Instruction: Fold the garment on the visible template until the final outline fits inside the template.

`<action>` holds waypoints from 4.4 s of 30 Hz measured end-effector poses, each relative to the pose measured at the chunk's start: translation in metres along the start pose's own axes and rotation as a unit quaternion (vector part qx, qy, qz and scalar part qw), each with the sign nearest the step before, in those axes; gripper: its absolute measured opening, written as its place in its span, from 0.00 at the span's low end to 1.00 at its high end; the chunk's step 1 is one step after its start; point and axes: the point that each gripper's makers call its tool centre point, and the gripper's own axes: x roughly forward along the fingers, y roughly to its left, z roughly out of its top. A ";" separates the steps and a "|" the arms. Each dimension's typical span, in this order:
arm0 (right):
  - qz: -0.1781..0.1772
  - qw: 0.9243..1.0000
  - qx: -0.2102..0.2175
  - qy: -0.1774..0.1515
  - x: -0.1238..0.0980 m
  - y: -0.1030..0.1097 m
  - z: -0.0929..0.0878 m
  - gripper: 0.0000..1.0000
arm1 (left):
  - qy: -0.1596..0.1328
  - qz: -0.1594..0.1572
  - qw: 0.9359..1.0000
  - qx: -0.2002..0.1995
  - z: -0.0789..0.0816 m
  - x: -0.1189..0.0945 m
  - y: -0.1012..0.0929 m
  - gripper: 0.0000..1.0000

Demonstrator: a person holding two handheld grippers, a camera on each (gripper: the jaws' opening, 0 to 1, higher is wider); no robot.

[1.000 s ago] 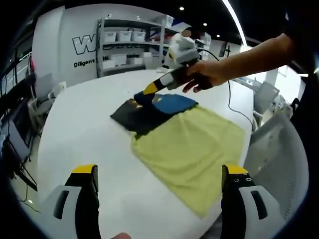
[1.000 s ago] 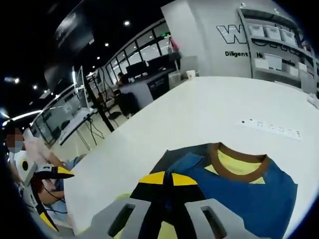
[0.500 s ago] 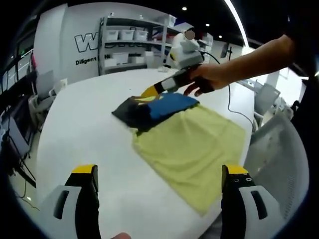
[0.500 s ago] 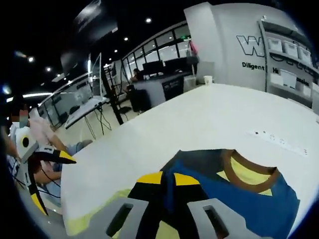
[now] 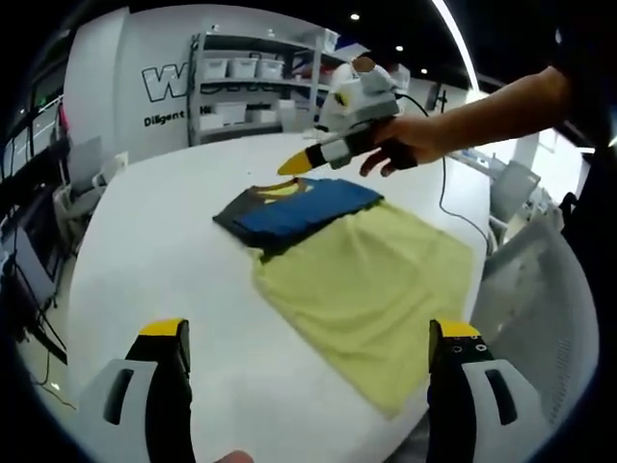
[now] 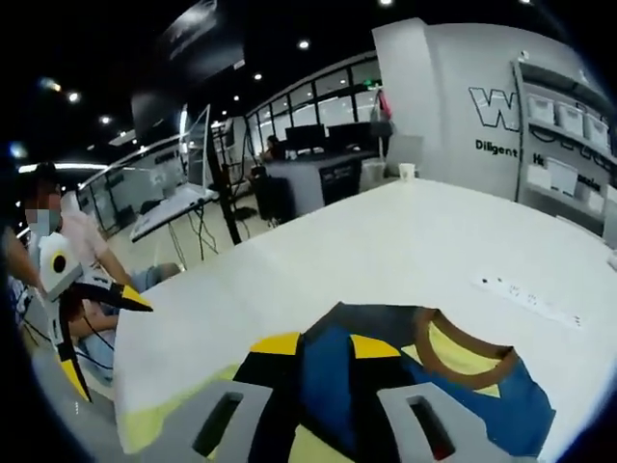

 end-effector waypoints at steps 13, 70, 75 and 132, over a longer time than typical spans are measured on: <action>0.021 0.999 -0.024 -0.015 -0.020 0.012 0.007 0.30 | 0.009 -0.002 1.000 0.011 -0.008 -0.001 -0.002 0.99; 0.028 0.997 -0.063 0.021 -0.150 0.014 -0.083 0.58 | 0.060 -0.074 0.989 0.110 -0.042 0.002 -0.039 0.78; 0.035 0.995 -0.093 0.027 -0.164 0.020 -0.097 0.54 | 0.072 -0.092 0.984 0.132 -0.051 0.000 -0.051 0.74; 0.100 0.963 -0.138 0.206 -0.271 0.048 -0.260 0.34 | 0.186 -0.180 0.938 0.232 -0.093 0.006 -0.083 0.22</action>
